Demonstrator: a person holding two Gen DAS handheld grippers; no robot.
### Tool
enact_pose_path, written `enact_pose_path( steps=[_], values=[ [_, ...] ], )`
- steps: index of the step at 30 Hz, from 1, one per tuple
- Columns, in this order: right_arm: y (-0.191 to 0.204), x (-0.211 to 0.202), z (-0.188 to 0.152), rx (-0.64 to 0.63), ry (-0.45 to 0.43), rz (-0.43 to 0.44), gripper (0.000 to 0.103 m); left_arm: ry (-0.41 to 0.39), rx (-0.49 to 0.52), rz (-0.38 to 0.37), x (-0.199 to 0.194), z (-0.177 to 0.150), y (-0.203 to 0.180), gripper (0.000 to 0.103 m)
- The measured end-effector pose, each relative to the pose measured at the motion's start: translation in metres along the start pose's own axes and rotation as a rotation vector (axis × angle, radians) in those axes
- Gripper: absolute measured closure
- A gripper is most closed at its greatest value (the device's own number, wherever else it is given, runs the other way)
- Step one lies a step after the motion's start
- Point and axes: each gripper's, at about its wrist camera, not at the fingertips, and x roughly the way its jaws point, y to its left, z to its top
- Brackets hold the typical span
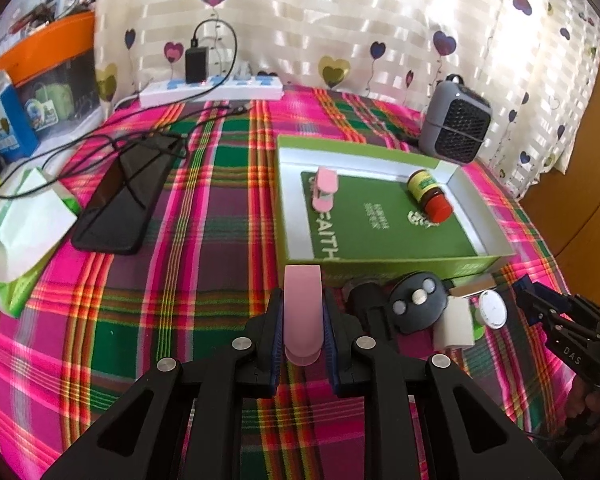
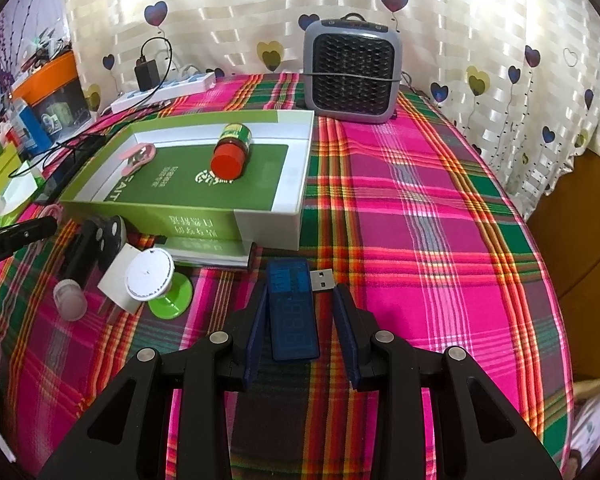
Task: Organize rigid objects
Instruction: 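Carry the pink clip with the left tool while the right tool carries the USB stick to the tray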
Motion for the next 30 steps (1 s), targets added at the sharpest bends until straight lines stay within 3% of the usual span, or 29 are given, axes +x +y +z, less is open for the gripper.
enact_pose_path(
  steps=[16, 30],
  values=[
    [0.012, -0.011, 0.044, -0.023, -0.079, 0.034, 0.069, -0.008, 0.067, -0.077, 0.013, 0.038, -0.031, 0.086],
    [0.018, 0.027, 0.087, -0.031, -0.046, 0.058, 0.069, 0.033, 0.091, -0.118, 0.054, 0.072, -0.054, 0.086]
  ],
)
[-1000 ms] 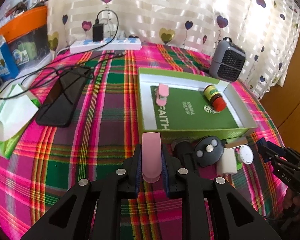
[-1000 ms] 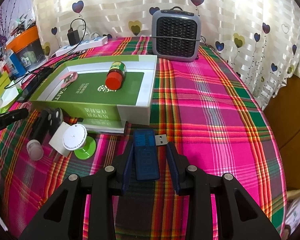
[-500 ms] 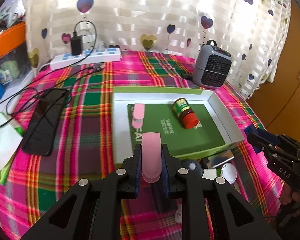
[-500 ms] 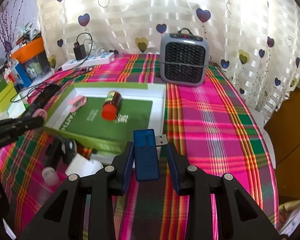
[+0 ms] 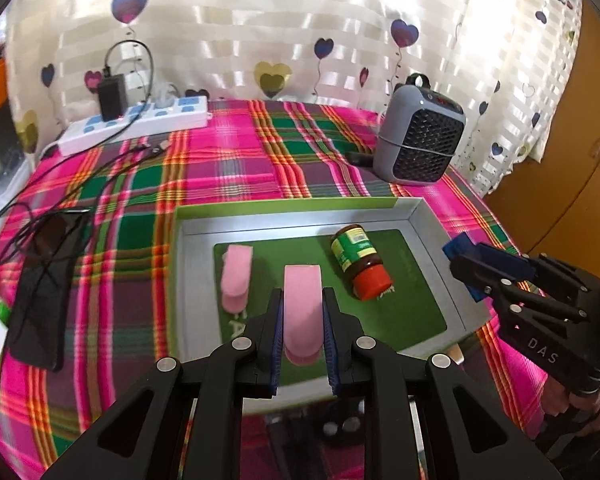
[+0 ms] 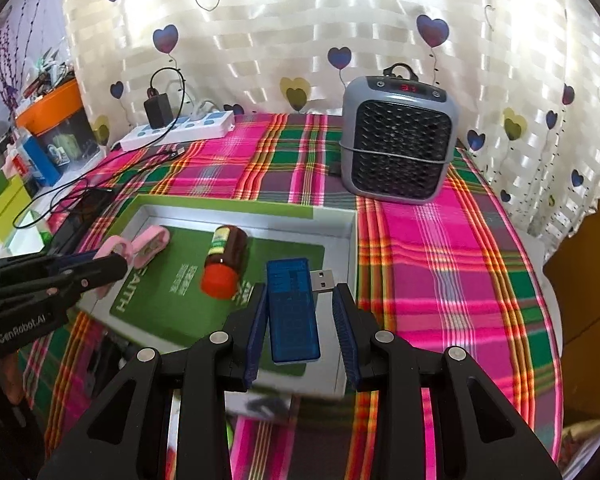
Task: Organize rigid objects
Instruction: 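Carry the pink clip with the left tool while the right tool carries the USB stick to the tray, then open the left tool to release the pink clip while the right tool releases the USB stick in the tray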
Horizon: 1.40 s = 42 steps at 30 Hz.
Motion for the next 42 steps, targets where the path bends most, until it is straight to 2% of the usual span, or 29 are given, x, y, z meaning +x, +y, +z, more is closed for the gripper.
enact_pose_path(
  steps=[18, 22, 42],
  values=[
    [-0.005, 0.052, 0.025, 0.008, 0.078, -0.013, 0.069, 0.051, 0.005, 0.020, 0.049, 0.021, -0.003, 0.086],
    [-0.003, 0.059, 0.027, 0.004, 0.090, -0.013, 0.069, 0.047, 0.017, 0.042, 0.052, 0.021, -0.004, 0.086],
    [0.000, 0.079, 0.028, -0.015, 0.115, -0.010, 0.069, 0.078, 0.012, 0.054, 0.069, 0.022, -0.003, 0.086]
  ],
)
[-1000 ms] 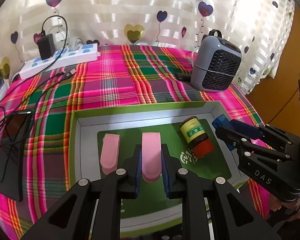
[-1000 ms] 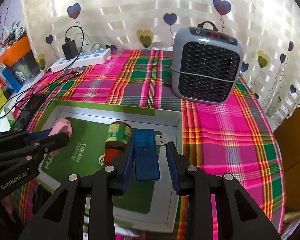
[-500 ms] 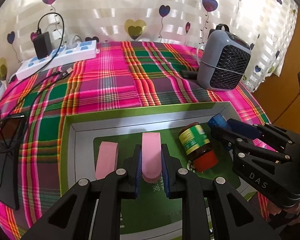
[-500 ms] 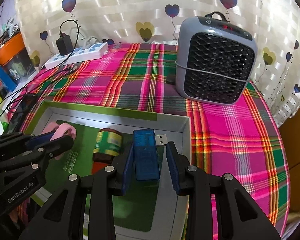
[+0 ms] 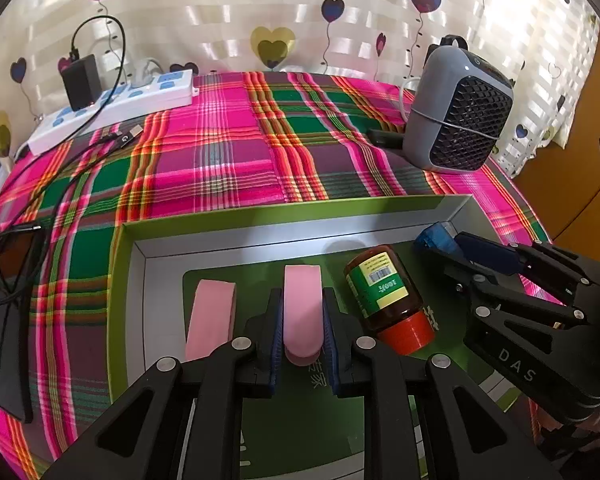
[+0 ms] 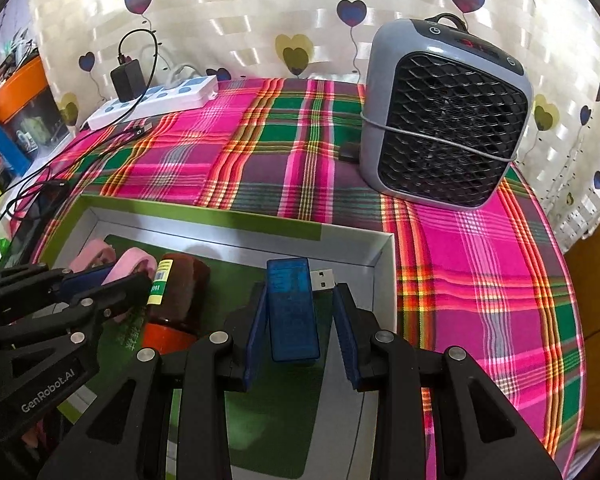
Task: Organize rigid objects
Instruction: 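Open the left tool to release the pink clip while the right tool releases the USB stick in the tray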
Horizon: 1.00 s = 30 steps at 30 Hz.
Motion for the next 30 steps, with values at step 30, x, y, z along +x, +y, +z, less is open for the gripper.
enact_pose_path(
  steps=[30],
  values=[
    [0.0018, 0.0031, -0.0012, 0.008, 0.001, 0.009, 0.066, -0.007, 0.007, 0.036, -0.0033, -0.0004, 0.0005, 0.065]
  ],
)
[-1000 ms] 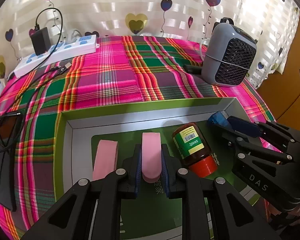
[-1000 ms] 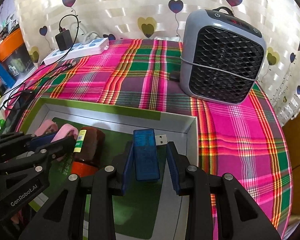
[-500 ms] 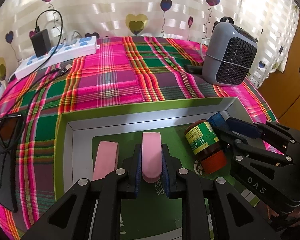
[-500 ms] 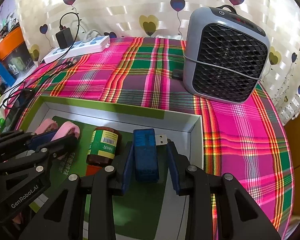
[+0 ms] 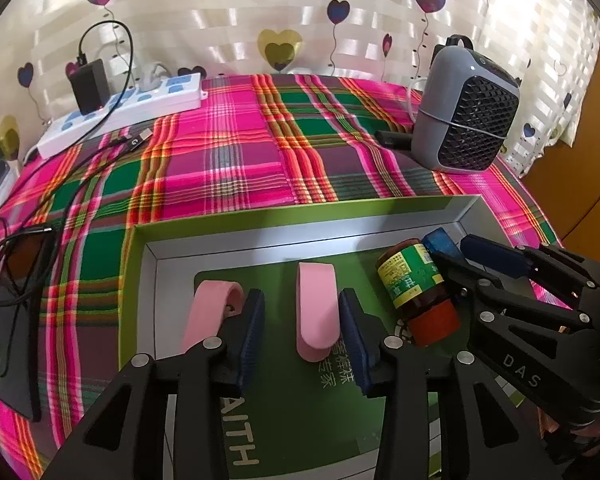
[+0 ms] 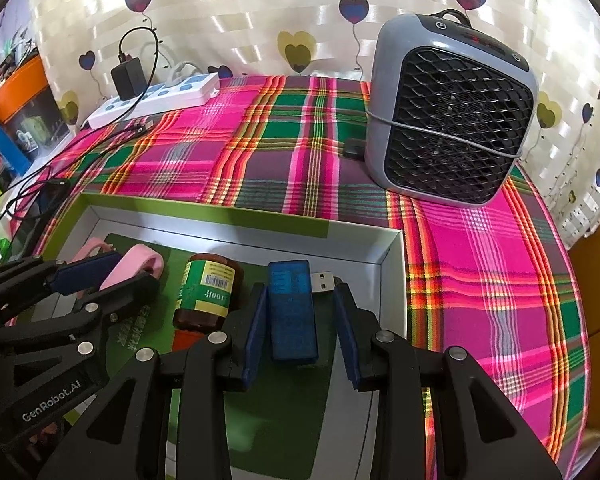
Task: Organize rigid objects
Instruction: 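Open the left tool to release the pink clip while the right tool releases the USB stick in the tray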
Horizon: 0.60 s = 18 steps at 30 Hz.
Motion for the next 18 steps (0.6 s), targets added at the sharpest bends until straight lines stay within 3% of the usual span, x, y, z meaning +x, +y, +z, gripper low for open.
enact_pose_path(
  steps=[4, 18],
  values=[
    [0.000, -0.005, -0.002, 0.007, -0.018, 0.011, 0.057, -0.004, 0.005, -0.005, -0.004, -0.003, -0.002, 0.065],
    [0.001, -0.029, -0.012, 0.027, -0.047, 0.001, 0.056, -0.033, 0.004, 0.005, -0.032, -0.017, -0.005, 0.065]
  ],
)
